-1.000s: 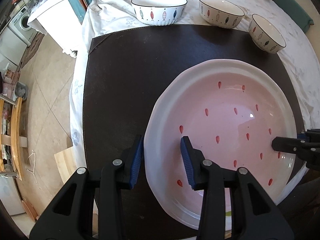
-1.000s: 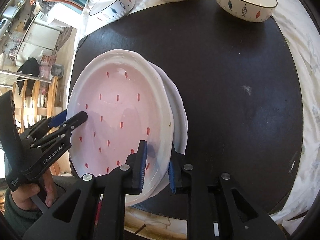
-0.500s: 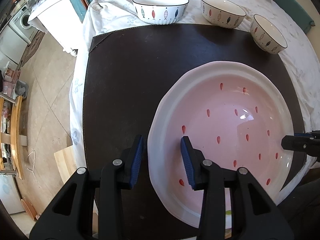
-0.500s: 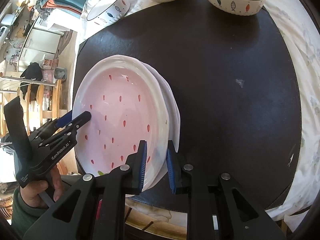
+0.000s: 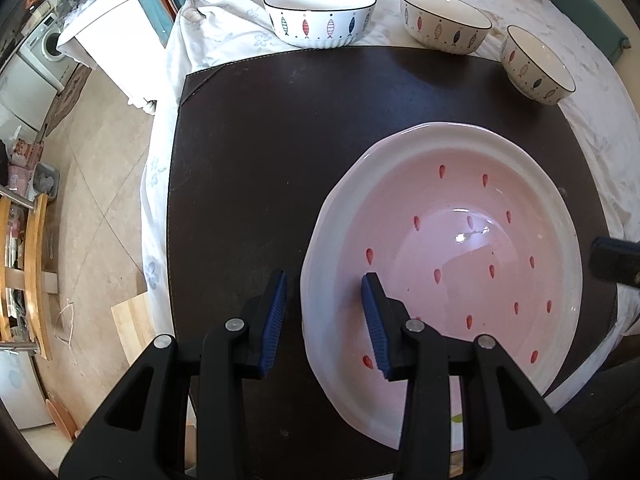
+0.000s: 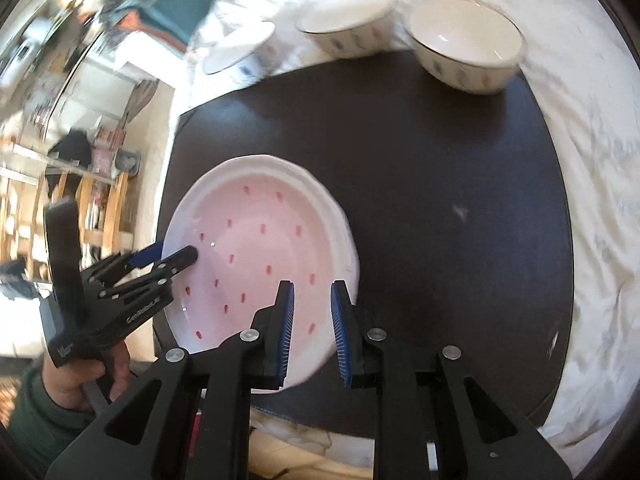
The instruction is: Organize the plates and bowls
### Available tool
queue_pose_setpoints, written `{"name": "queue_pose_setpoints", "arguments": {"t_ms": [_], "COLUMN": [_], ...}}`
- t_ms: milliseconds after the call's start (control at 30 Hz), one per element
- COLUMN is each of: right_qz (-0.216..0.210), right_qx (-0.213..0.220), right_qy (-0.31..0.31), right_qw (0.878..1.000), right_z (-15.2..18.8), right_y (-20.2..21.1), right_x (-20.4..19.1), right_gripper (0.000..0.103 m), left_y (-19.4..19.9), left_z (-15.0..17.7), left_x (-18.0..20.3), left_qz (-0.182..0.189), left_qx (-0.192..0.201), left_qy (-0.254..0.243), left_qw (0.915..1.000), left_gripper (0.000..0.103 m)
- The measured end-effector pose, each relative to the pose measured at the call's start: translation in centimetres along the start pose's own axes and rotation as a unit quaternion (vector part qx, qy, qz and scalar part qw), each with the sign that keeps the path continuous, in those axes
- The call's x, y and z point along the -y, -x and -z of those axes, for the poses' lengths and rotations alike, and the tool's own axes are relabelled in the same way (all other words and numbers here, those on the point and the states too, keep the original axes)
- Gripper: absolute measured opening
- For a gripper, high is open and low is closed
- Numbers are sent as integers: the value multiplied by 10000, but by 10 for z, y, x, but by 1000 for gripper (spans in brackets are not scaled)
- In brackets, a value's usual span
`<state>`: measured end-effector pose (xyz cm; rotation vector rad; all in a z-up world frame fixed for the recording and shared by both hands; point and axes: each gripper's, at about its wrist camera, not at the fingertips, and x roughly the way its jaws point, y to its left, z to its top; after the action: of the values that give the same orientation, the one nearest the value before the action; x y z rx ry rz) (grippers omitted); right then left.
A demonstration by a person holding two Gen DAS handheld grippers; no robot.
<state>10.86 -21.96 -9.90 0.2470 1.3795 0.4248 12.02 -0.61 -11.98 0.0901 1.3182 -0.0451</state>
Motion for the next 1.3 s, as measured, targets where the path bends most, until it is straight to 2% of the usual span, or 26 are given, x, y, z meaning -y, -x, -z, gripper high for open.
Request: {"name": "queue_pose_setpoints", "arguments": {"t_ms": [200, 333, 367, 433, 467, 500, 533, 567, 600, 767, 867, 1033, 1167, 1300], "right_qz": [258, 223, 225, 297, 339, 384, 416, 440, 428, 466, 592, 362, 222, -4], "right_qx": [-190, -76, -50, -52, -63, -40, 29, 144, 251, 389, 493, 978, 1165, 1178], "right_qy": [429, 456, 440, 404, 389, 373, 368, 377, 416, 453, 464, 204, -171, -416], "right_qw": [9986, 9987, 9988, 9987, 9986, 9986, 9985, 9982, 9979, 9971, 9959, 9943, 9928, 9922], "right_z": [3, 0, 0, 2, 2, 3, 4, 5, 5, 9, 6, 3, 2, -2], "right_y": [-21, -18, -17, -16, -16, -16, -13, -9, -5, 2, 8, 39, 57, 69], "right_x": [-23, -26, -25, -22, -21, -20, -19, -20, -21, -22, -27, -28, -16, -4], "right_gripper": [22, 22, 22, 23, 33, 47, 76, 86, 86, 86, 86, 86, 86, 86], "left_y": [9, 16, 18, 25, 27, 31, 37, 41, 44, 55, 61, 88, 101, 103], "left_z": [2, 7, 8, 10, 8, 9, 9, 9, 10, 10, 5, -2, -11, -27], "left_x": [6, 5, 2, -6, -10, -14, -16, -16, -17, -15, -9, -8, -16, -31], "left_qz": [-364, -498, -427, 193, 429, 585, 609, 616, 648, 802, 664, 380, 546, 780], "left_qx": [208, 298, 280, 204, 206, 251, 325, 392, 458, 565, 513, 748, 833, 798], "left_qy": [-246, -302, -252, 79, 233, 395, 496, 556, 622, 856, 849, 810, 886, 1156], "left_qw": [9988, 9979, 9984, 9996, 9986, 9972, 9964, 9958, 9949, 9915, 9929, 9932, 9911, 9870], "left_gripper": [36, 35, 36, 45, 47, 54, 63, 68, 75, 77, 77, 77, 77, 77]}}
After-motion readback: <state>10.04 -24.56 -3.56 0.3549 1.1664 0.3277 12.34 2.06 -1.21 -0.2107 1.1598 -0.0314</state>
